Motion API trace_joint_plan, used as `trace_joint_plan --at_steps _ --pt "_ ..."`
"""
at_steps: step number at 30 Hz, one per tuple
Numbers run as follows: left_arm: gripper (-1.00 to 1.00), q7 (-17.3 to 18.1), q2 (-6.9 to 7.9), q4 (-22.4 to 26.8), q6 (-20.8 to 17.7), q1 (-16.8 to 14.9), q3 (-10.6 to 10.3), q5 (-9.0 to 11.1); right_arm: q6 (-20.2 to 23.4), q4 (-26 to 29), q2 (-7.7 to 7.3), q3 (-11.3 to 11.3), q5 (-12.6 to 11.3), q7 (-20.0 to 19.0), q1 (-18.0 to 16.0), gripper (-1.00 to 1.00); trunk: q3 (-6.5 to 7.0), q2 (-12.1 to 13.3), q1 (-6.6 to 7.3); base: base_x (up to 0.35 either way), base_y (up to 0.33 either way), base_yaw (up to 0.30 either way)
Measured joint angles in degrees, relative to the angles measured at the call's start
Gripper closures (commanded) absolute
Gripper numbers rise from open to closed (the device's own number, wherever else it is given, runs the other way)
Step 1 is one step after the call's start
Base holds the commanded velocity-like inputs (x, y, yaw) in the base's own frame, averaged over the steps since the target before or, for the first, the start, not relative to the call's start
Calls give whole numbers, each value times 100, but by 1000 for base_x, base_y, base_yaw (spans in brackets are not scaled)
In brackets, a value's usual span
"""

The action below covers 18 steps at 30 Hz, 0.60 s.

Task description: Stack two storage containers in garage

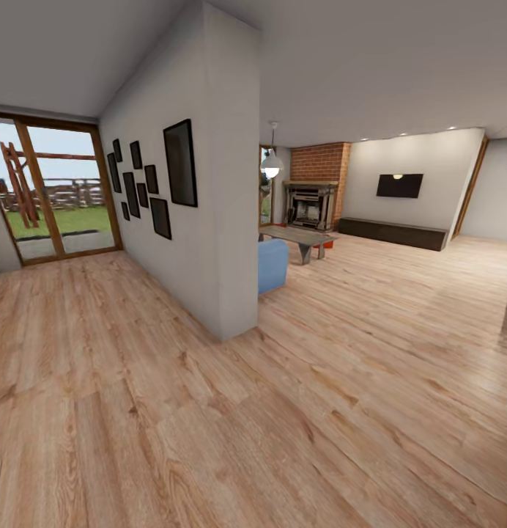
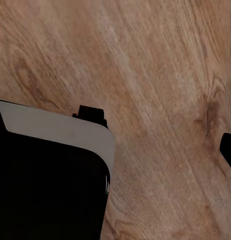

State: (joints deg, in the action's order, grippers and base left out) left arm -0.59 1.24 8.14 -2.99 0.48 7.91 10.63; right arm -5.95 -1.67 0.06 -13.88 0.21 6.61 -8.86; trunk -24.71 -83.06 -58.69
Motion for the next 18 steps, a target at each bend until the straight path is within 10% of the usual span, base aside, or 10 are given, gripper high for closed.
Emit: trace_joint_plan --at_steps 18 --pt "-100 4 0 -2 -77 0 -2 -2 -4 0 -8 8 -10 9 -3 -100 0 0 0 331 0 0"
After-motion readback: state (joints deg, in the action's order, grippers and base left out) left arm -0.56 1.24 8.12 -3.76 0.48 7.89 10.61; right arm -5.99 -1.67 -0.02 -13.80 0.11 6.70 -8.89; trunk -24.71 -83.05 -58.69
